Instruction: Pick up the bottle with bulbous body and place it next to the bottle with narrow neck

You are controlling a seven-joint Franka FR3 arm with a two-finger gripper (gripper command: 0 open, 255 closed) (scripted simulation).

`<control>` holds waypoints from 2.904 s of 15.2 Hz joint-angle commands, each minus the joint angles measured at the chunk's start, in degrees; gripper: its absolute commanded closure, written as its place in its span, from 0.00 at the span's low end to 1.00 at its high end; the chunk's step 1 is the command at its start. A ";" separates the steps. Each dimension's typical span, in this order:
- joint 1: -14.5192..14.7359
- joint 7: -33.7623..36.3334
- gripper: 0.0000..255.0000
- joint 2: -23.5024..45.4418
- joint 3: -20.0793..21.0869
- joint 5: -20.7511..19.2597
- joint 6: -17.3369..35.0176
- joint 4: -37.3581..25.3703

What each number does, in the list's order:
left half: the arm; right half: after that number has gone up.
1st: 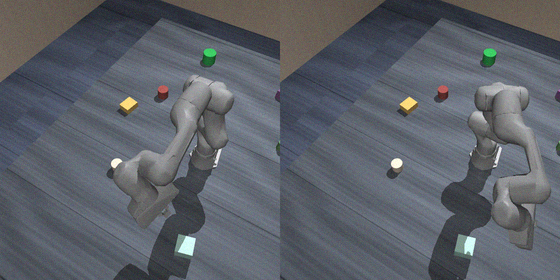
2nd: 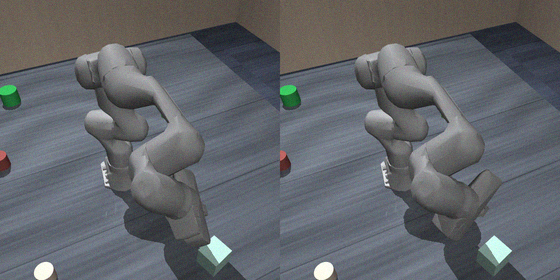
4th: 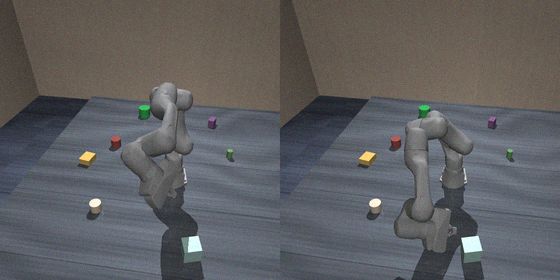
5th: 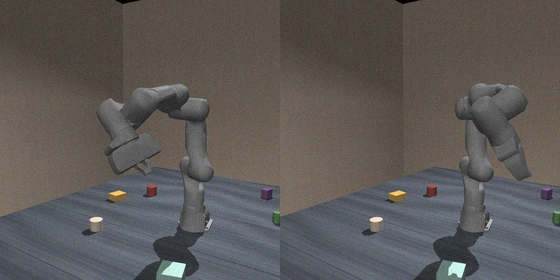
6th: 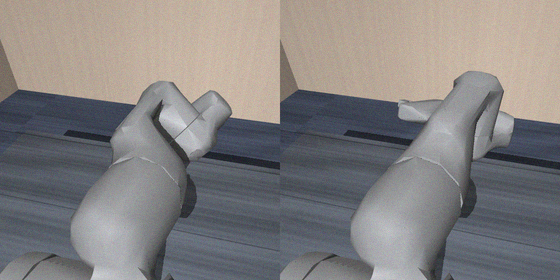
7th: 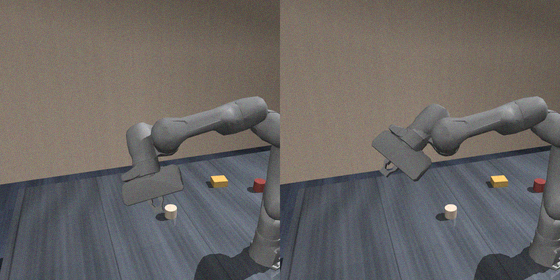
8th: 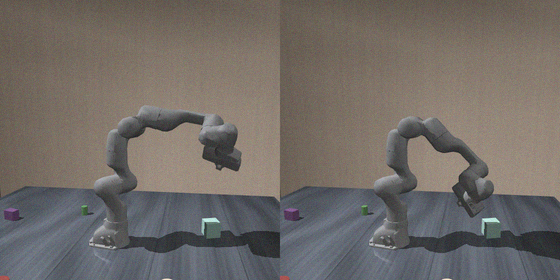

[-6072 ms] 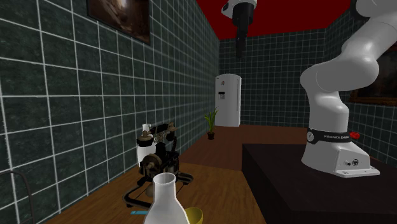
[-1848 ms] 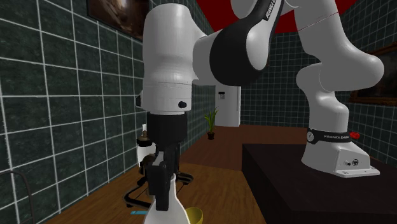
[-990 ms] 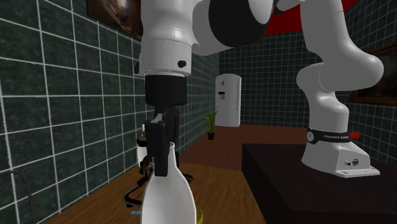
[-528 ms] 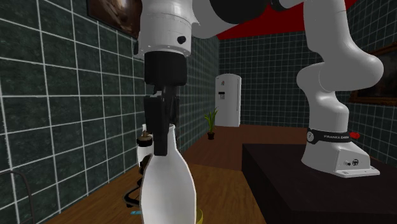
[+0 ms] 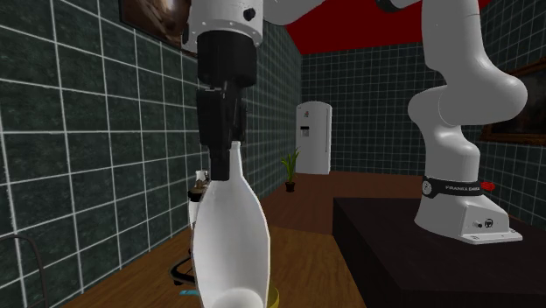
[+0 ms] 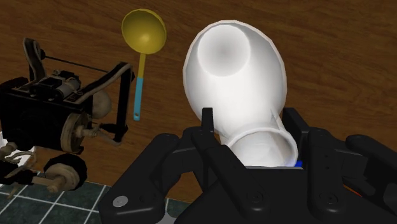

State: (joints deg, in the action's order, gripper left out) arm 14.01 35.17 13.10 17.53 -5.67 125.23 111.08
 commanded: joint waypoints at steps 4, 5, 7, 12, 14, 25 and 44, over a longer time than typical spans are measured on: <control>-0.17 -0.55 1.00 -1.68 0.19 0.76 -3.41 -1.83; -0.20 -0.65 1.00 -1.98 0.22 0.89 -4.11 -2.25; -0.24 -0.83 1.00 -2.54 0.27 1.14 -5.51 -3.12; -0.32 -1.21 1.00 -3.74 0.38 1.67 -9.05 -5.53; -0.34 -1.34 1.00 -4.14 0.41 1.84 -10.49 -6.59; -0.35 -1.83 1.00 -5.46 0.54 2.44 -18.59 -13.45; -8.57 -17.26 1.00 -11.20 -6.09 5.01 -22.68 -12.29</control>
State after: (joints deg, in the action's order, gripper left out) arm 6.11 19.28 1.51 12.05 -0.63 102.42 99.09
